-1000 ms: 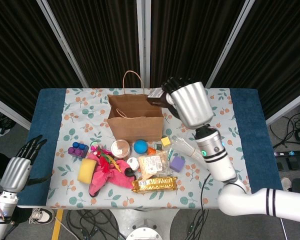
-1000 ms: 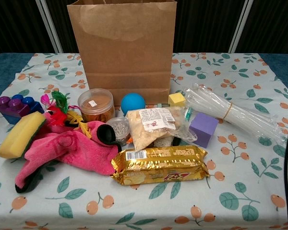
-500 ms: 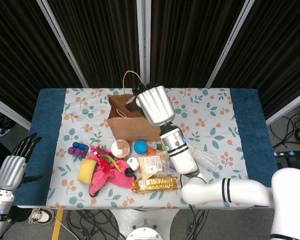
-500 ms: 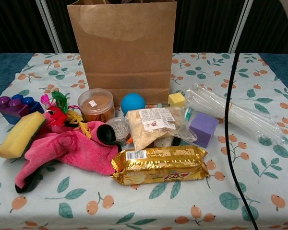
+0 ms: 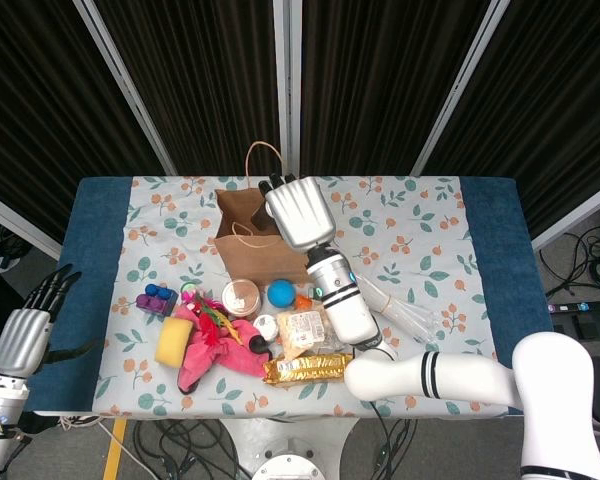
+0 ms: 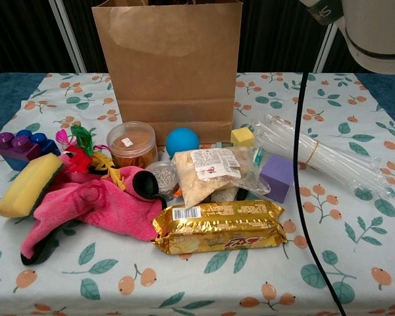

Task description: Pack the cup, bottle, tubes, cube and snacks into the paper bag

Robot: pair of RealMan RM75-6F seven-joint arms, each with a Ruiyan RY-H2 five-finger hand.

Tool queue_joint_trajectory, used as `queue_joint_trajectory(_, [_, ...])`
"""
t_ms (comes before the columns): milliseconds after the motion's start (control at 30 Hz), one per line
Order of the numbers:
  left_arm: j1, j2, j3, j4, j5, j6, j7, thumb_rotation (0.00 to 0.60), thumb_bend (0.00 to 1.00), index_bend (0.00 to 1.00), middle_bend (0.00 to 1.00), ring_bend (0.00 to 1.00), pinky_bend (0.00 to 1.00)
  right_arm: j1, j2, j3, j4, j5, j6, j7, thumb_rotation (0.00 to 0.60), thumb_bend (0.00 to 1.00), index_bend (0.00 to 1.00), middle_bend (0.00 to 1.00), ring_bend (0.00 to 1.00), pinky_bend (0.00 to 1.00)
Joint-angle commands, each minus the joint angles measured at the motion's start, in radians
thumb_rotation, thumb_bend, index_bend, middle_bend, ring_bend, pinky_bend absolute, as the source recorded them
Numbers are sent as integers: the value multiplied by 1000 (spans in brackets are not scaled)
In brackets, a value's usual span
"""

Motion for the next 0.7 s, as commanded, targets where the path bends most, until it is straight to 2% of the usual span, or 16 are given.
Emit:
queue_joint_trajectory(33, [0,1,-1,3,-2,-1,-2,600,0,113,99,62,164,5,-10,-8,17,13,-9,7,600,249,807,575,507,656])
queue_joint_trajectory(200, [0,1,-4,4,-6,-2,-9,600,0,112,99,62,164,12,-16,-11,38,31,-20,14,600,250,780,575,505,656])
queue_joint_trajectory(267, [1,2,-4,4,-6,-1,-9,600,0,113,99,62,165,13,-16,-11,40,33,-23,20,600,245,740,559,488,654])
queue_joint_trajectory(467, [3,4,-9,-1,-16,-2,-19,600,0,112,99,62,164,12,-4,-5,24,58,-27,34,600,131,541,412,358,584])
queue_joint_trajectory(700, [1,7,-16,-5,-17,2,-19,600,0,112,99,62,165,7,6,-19,16,57,-27,45,600,100,477,357,294,546])
